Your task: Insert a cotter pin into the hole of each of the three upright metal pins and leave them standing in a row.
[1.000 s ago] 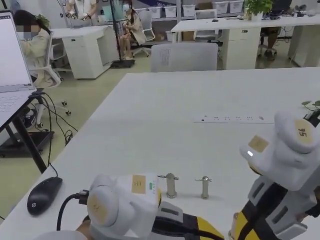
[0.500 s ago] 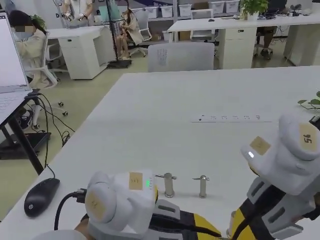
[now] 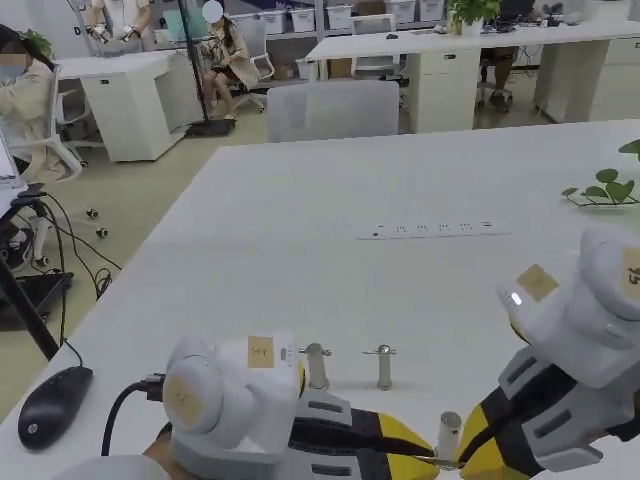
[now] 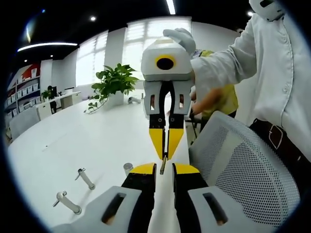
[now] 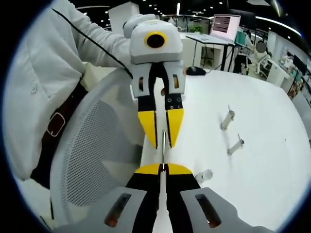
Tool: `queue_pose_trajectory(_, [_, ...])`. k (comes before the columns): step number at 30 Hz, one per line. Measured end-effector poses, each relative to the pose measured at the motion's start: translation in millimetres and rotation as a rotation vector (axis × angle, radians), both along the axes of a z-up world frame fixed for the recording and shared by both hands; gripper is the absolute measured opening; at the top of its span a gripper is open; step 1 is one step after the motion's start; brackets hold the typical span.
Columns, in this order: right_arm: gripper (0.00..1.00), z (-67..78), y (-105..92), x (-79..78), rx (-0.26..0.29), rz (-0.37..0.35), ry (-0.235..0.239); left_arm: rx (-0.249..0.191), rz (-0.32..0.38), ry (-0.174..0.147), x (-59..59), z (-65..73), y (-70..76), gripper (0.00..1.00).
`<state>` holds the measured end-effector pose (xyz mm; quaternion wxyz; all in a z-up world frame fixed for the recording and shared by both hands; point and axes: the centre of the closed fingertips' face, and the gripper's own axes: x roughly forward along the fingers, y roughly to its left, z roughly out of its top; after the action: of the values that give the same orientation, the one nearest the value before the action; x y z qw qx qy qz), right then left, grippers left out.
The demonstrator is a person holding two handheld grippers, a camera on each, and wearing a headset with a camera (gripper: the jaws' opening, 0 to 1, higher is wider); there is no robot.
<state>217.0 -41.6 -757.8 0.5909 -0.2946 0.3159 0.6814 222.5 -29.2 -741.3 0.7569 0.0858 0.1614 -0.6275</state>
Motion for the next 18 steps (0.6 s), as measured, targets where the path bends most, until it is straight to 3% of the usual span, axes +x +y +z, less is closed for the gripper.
queue_pose_trajectory(3, [0.03,-1.9,-4.7,1.8,-0.001,-0.024,-0.001,0.003,0.008,-0.002,5.5,-4.3,2.0,0.15])
queue_pose_trajectory(5, [0.03,-4.4,-10.1,3.0,-0.009,-0.045,0.004,-0.010,0.023,0.020,12.2,-6.1,4.9,0.17])
queue_pose_trajectory(10, [0.03,-6.6,-22.5,6.6,-0.017,-0.095,0.011,-0.003,0.043,0.007,31.5,-15.6,11.6,0.17])
queue_pose_trajectory(13, [0.03,-6.1,-27.7,7.3,-0.017,-0.117,0.017,0.024,0.056,0.008,47.4,-32.3,14.4,0.17])
queue_pose_trajectory(18, [0.03,-5.6,-38.1,7.3,-0.023,-0.153,0.025,0.080,0.049,-0.013,64.0,-56.9,9.7,0.18])
